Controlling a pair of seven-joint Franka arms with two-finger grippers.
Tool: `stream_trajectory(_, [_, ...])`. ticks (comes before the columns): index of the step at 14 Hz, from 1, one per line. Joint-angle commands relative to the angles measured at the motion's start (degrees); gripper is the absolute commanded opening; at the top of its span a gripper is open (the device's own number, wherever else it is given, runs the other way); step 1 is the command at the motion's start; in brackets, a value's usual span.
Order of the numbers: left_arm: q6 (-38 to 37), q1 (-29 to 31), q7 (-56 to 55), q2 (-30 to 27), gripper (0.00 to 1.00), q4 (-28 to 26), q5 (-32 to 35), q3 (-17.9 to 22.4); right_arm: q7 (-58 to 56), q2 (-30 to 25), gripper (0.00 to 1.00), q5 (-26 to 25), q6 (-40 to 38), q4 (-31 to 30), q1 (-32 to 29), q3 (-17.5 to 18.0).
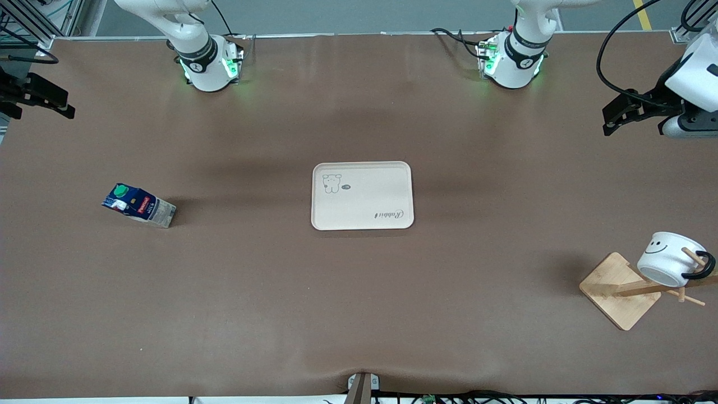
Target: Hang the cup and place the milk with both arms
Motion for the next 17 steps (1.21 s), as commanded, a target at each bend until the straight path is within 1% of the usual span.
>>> stream_trajectory(1, [-0.04,0.02,-0.57,-1.28,1.0,-0.85,0.9,-0.02,-0.14,-1.46,1.0,-0.44,0.57,-1.52,-0.74,0.49])
stream_trajectory(9, [-0.04,0.1,-0.13,-1.02,1.0,-0.41,0.9,0.15,-0.14,-1.2,1.0,-0.35,0.22,-1.87,-0.74,0.49])
stream_trajectory(14, [-0.04,0.36,0.39,-0.93,1.0,0.29,0.9,0.51,-0.14,-1.37,1.0,1.58,0.75,-2.74,-0.65,0.49])
stream_trajectory(17, [-0.04,0.46,0.57,-0.84,1.0,0.99,0.9,0.51,-0.14,-1.46,1.0,1.58,0.66,-2.83,-0.57,0.49])
